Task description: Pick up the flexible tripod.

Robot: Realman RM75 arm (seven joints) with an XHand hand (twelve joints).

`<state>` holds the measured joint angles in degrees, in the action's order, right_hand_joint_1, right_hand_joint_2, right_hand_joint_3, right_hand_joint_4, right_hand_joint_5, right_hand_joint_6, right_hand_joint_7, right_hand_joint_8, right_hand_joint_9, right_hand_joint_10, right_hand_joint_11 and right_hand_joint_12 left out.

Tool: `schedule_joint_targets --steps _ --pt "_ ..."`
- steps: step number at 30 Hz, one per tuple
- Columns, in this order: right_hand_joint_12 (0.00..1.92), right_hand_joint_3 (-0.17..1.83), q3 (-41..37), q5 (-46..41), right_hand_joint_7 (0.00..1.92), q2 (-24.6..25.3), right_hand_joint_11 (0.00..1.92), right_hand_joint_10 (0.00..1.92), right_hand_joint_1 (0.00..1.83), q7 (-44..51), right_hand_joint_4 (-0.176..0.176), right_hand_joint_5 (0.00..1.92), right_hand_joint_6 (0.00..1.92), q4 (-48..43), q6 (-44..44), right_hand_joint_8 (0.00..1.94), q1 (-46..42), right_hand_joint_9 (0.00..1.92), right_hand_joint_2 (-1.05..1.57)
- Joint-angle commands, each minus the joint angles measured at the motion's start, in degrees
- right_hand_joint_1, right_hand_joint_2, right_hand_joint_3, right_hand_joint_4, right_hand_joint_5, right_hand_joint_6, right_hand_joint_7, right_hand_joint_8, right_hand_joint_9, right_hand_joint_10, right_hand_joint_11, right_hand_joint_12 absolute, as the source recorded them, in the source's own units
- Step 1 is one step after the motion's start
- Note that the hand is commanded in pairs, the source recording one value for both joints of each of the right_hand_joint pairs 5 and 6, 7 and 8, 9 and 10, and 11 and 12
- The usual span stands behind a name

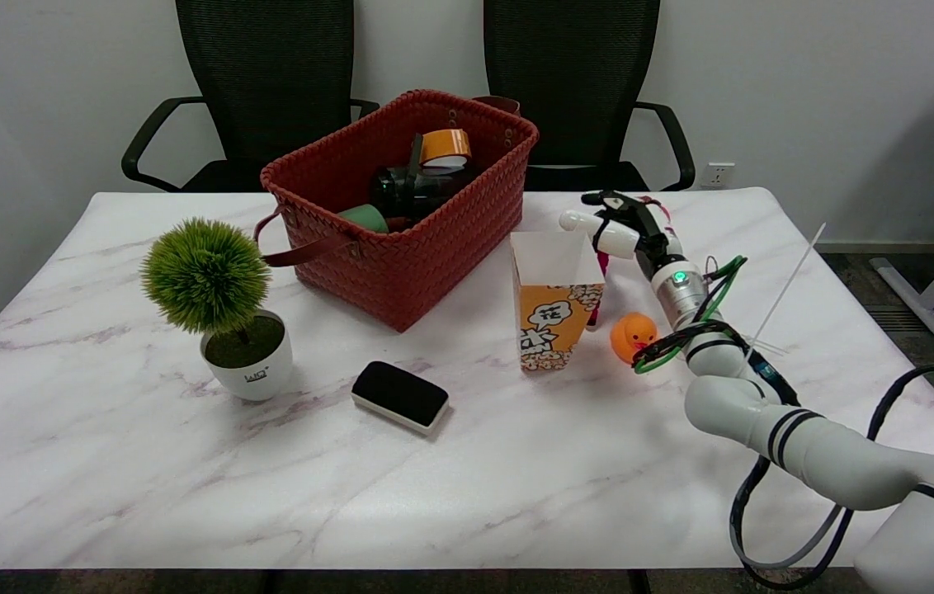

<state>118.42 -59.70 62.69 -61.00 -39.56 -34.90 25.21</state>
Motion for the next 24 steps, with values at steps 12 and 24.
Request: schedule_joint_targets --steps 12,24 --pt "1.34 -0.17 -0.40 0.11 1.32 -0.25 1.34 1.30 0.91 -1.04 0.000 1.13 1.13 -0.37 -1.26 1.32 -1.12 1.30 0.48" --pt "1.46 -0.17 -0.40 0.11 1.37 -0.57 1.46 1.35 0.84 -1.04 0.000 1.57 1.57 -1.07 -2.78 1.37 -1.26 1.35 0.54"
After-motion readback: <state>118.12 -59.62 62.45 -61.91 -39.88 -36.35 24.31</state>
